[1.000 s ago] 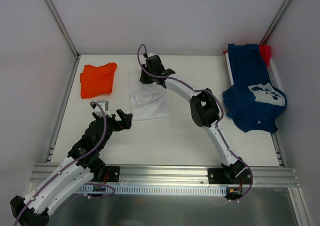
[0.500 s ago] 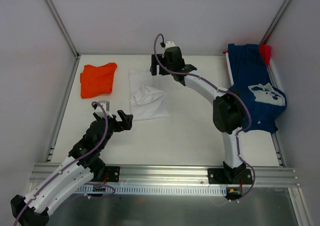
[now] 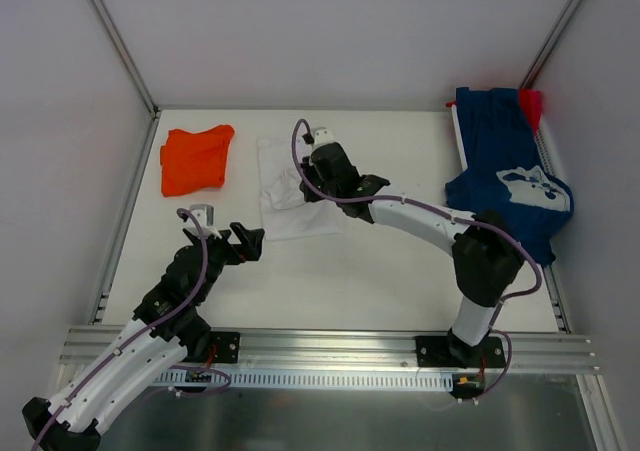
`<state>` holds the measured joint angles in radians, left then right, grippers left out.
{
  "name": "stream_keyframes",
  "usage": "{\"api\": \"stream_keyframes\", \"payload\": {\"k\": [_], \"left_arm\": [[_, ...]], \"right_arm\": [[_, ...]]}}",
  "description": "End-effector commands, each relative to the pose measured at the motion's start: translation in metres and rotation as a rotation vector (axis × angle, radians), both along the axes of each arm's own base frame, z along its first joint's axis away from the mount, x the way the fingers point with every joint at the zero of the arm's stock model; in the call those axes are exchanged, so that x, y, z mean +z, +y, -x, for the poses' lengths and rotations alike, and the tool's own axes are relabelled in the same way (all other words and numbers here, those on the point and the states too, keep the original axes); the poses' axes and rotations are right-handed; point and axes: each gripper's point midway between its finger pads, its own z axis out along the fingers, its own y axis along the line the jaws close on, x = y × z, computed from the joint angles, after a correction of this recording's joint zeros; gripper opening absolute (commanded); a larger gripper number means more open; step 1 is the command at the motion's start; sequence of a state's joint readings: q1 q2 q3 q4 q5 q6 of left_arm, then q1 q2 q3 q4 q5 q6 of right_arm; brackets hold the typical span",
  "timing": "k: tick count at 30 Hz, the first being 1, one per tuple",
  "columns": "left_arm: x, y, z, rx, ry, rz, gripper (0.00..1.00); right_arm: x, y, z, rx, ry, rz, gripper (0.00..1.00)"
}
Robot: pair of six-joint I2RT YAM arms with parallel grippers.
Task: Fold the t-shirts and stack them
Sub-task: Fold the folded rectangular tshirt in 1/3 of the way
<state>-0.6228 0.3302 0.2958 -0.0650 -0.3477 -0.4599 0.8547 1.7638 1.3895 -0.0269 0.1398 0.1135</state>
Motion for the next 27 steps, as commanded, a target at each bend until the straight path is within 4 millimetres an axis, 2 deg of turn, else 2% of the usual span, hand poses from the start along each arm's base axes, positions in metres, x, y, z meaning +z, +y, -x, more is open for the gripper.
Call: {"api": "stream_keyframes", "payload": {"k": [1, 3, 5, 6, 9, 19, 27], "left_arm": [[0.002, -0.005, 0.003, -0.025, -0.015, 0.029, 0.99], [0.002, -0.005, 0.004, -0.028, -0.016, 0.034, 0.99], [0.002, -0.006, 0.005, -0.034, -0.015, 0.037, 0.99], [0.002, -0.006, 0.005, -0.036, -0.015, 0.037, 0.99], [0.002, -0.007, 0.005, -0.040, -0.013, 0.037, 0.99], [0.002, -0.009, 0.007, -0.051, -0.012, 0.046, 0.99], [0.001, -0.010, 0.007, -0.055, -0.008, 0.050, 0.99]], "right_arm": [[-0.037, -0.005, 0.004, -0.068, 0.075, 0.012, 0.00], [-0.058, -0.006, 0.008, -0.070, 0.111, 0.038, 0.24], [-0.067, -0.005, 0.008, -0.076, 0.128, 0.045, 0.45], [-0.075, -0.006, 0.008, -0.078, 0.138, 0.059, 0.47], [-0.083, -0.005, 0.007, -0.082, 0.148, 0.072, 0.48], [-0.085, -0.001, -0.001, -0.077, 0.127, 0.091, 0.47], [-0.089, 0.002, -0.035, -0.082, 0.120, 0.086, 0.46]]}}
